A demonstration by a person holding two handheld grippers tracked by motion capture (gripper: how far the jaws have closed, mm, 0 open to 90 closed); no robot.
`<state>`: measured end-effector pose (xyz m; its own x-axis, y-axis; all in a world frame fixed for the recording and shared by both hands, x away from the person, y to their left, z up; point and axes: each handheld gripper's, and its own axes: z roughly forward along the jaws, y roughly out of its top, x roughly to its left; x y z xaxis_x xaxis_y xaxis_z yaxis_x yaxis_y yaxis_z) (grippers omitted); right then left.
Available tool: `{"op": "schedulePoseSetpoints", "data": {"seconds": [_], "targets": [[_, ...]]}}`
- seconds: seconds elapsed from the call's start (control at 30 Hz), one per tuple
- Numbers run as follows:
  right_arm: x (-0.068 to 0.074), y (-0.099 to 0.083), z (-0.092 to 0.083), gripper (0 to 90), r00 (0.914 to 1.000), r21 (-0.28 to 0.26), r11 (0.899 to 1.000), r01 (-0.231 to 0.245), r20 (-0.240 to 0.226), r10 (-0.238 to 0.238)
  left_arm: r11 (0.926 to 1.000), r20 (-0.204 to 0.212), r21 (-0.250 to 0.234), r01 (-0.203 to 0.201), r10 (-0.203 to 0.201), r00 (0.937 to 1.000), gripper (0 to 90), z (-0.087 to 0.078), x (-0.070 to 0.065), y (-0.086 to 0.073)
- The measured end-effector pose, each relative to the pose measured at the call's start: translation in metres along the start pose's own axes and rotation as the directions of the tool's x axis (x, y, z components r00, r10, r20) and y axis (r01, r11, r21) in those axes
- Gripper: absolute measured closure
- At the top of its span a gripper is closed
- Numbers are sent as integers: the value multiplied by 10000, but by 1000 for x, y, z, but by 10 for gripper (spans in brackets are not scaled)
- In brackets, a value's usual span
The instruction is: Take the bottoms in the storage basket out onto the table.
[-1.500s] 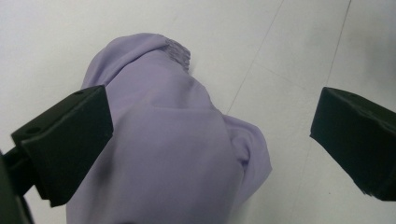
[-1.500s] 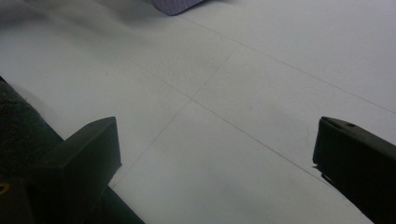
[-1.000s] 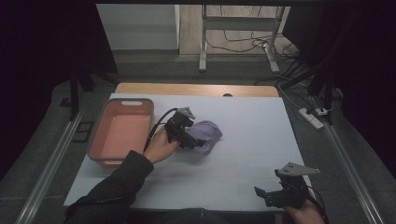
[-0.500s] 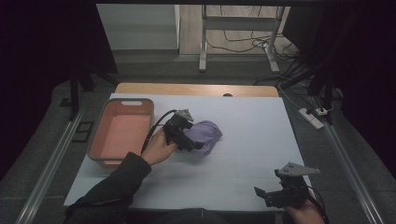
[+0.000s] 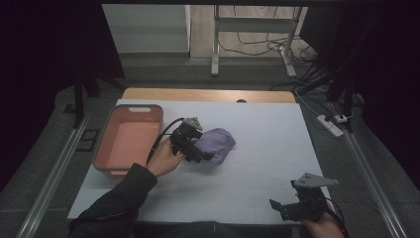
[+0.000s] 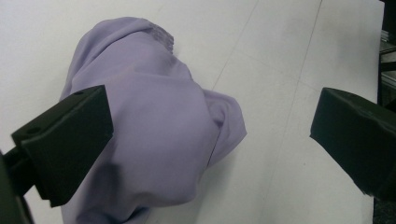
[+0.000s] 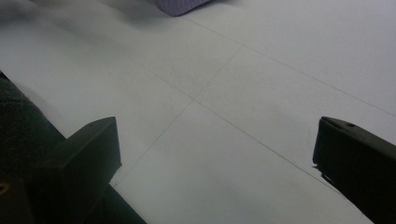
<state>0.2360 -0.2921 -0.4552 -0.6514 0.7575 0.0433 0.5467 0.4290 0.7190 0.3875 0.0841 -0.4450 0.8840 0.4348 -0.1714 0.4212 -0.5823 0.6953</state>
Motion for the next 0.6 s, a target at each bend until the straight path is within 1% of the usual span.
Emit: {"op": "schedulePoseSetpoints", "data": {"seconds": [0.23, 0.43, 0.6], "targets": [[0, 0, 0, 5, 10000, 19, 10000, 15, 22, -15, 9999, -10, 122, 6, -6, 10000, 0, -3, 1, -4], [0, 0, 0, 5, 10000, 19, 10000, 24, 17, -24, 9999, 27, -48, 113, -113, 9999, 0, -8, -1, -6], [1, 0, 0, 5, 10000, 32, 10000, 47, 17, -47, 9999, 38, -37, 129, -129, 9999, 0, -10, -2, -9]]}}
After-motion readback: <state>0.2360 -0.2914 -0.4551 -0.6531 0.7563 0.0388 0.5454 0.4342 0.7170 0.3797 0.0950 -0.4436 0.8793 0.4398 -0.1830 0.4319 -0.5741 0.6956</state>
